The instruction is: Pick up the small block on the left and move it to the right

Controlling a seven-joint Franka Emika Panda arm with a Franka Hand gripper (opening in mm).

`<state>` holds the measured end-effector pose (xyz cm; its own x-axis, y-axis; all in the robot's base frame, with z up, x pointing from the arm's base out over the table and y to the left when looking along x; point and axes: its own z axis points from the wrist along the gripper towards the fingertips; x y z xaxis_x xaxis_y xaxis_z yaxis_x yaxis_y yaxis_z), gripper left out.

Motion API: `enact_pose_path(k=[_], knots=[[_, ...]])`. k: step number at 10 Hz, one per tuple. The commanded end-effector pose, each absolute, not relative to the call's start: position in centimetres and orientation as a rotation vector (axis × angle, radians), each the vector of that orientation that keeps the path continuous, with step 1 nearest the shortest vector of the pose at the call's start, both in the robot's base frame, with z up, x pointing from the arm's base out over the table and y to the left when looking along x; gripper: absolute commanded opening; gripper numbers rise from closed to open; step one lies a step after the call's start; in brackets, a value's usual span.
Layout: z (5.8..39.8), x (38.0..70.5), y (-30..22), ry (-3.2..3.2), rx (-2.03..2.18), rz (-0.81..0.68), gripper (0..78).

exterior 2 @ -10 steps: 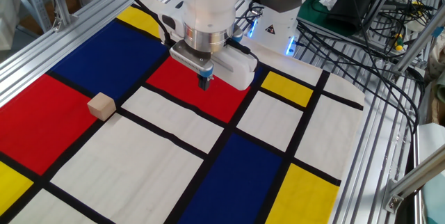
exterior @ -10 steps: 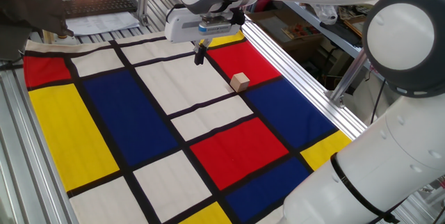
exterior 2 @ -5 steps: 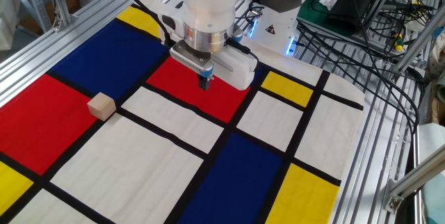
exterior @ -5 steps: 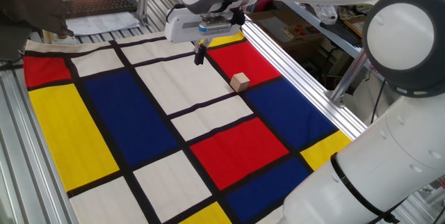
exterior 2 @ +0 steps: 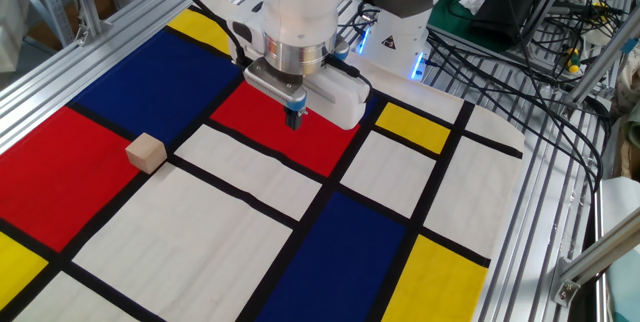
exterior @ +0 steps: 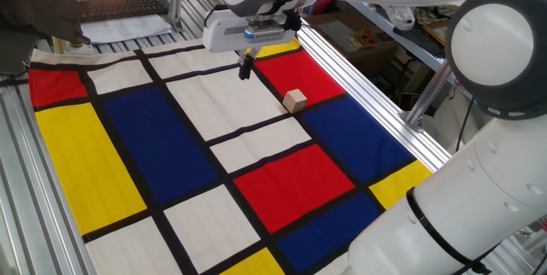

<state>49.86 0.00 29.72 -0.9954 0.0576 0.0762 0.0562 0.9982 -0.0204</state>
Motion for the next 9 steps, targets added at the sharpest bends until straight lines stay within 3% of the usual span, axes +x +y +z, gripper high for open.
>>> enact_pose_path(k=[1, 9], knots=[[29.85, 49.93, 0.00, -3.067, -0.089, 0.026, 0.0], [29.85, 49.93, 0.00, -3.105, -0.121, -0.018, 0.0]])
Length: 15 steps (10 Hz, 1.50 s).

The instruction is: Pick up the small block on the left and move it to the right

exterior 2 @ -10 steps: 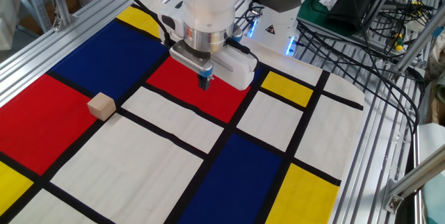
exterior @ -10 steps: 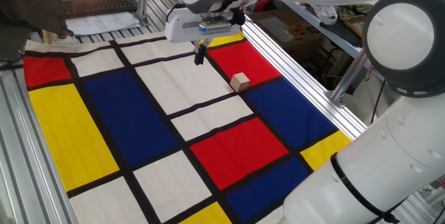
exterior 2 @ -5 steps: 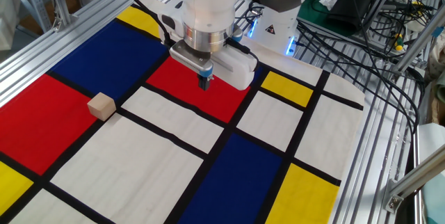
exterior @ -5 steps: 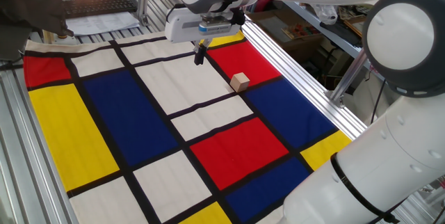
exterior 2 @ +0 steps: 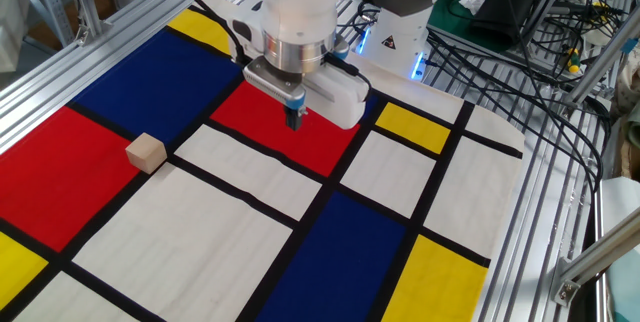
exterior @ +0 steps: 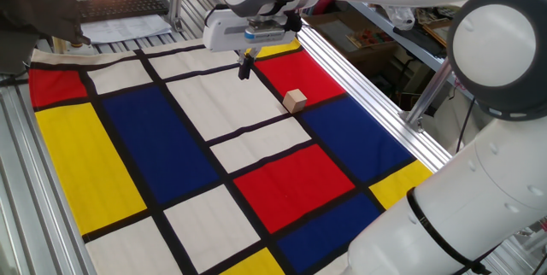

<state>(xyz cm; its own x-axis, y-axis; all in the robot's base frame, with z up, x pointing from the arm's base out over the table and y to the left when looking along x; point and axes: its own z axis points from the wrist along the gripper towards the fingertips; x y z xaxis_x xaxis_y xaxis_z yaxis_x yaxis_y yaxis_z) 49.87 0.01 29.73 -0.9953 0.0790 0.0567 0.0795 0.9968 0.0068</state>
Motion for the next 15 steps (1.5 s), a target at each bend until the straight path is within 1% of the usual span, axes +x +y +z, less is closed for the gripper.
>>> enact_pose_path(k=[1, 3, 4, 5, 6, 8, 15], knots=[[29.85, 49.93, 0.00, -3.113, -0.093, -0.020, 0.0], [29.85, 49.93, 0.00, -3.121, -0.041, -0.011, 0.0], [29.85, 49.93, 0.00, -3.127, -0.022, -0.030, 0.0], [29.85, 49.93, 0.00, -3.134, -0.022, -0.109, 0.0], [29.85, 49.93, 0.00, -3.136, -0.027, -0.121, 0.0], [29.85, 49.93, 0.00, -3.130, -0.028, -0.065, 0.0], [29.85, 49.93, 0.00, -3.108, 0.055, -0.093, 0.0]])
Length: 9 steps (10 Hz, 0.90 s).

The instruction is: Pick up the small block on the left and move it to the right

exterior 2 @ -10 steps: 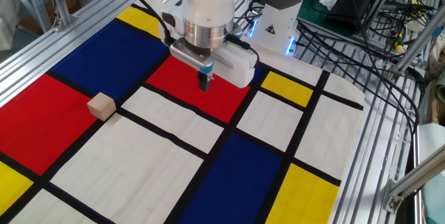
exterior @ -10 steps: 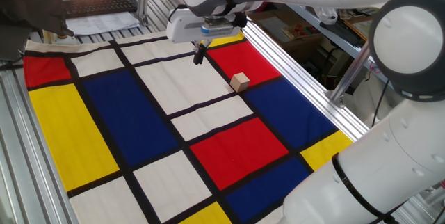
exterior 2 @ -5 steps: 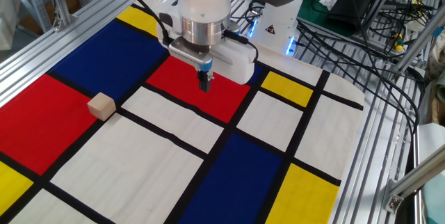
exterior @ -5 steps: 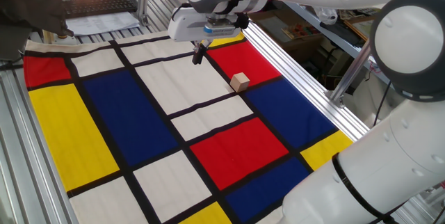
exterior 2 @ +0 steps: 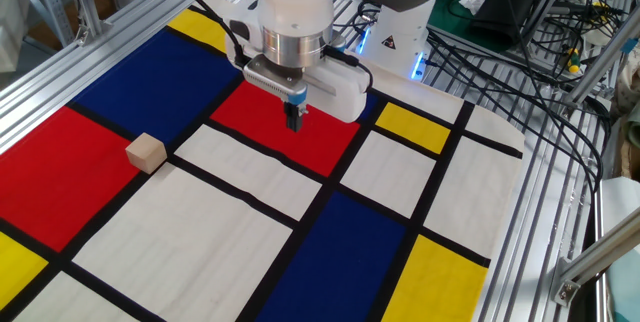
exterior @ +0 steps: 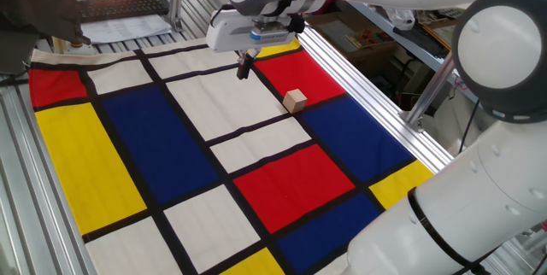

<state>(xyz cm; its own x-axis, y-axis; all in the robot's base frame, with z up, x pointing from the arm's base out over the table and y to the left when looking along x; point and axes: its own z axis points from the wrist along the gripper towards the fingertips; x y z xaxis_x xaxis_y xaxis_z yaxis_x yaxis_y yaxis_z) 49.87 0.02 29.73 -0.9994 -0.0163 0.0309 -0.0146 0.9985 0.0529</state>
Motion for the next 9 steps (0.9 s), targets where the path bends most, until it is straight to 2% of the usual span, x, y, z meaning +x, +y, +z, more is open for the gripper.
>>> enact_pose_path(k=[1, 4, 6, 9], knots=[[29.85, 49.93, 0.00, -3.108, 0.060, -0.093, 0.0], [29.85, 49.93, 0.00, -3.075, 0.069, -0.066, 0.0], [29.85, 49.93, 0.00, -3.064, 0.020, 0.028, 0.0], [29.85, 49.93, 0.00, -3.053, -0.095, 0.005, 0.0]])
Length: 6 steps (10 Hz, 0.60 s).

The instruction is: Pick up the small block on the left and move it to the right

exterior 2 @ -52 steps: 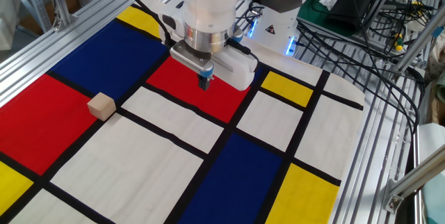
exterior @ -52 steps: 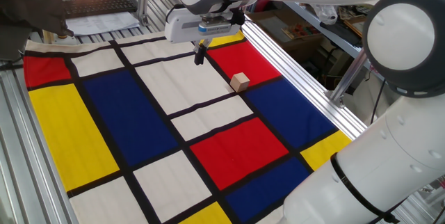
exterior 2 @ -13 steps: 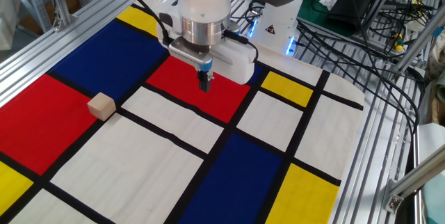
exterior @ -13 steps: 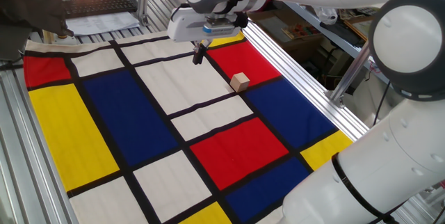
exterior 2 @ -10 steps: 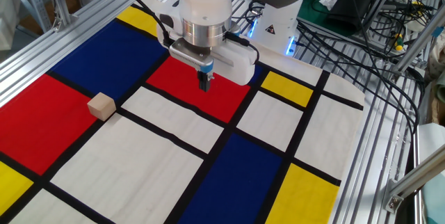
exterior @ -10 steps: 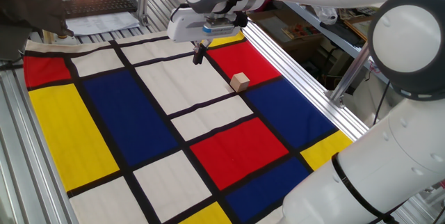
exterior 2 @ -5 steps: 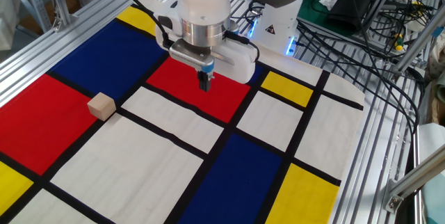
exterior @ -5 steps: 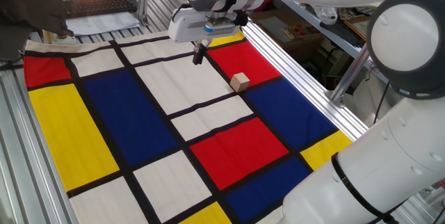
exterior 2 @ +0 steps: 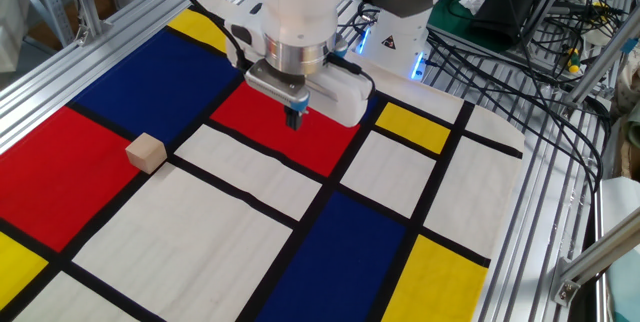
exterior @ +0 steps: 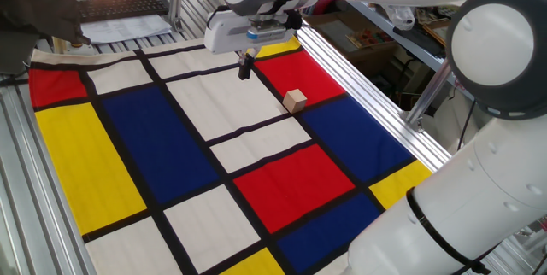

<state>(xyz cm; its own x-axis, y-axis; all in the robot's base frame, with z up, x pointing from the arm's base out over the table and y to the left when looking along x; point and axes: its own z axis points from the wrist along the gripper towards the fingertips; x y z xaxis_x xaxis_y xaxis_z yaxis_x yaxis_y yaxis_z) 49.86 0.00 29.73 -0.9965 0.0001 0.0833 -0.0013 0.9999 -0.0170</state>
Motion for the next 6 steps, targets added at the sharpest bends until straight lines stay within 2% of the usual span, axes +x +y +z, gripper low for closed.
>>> enact_pose_path(k=[1, 6], knots=[[29.85, 49.93, 0.00, -3.066, -0.098, 0.006, 0.0], [29.85, 49.93, 0.00, -3.072, -0.004, 0.027, 0.0]])
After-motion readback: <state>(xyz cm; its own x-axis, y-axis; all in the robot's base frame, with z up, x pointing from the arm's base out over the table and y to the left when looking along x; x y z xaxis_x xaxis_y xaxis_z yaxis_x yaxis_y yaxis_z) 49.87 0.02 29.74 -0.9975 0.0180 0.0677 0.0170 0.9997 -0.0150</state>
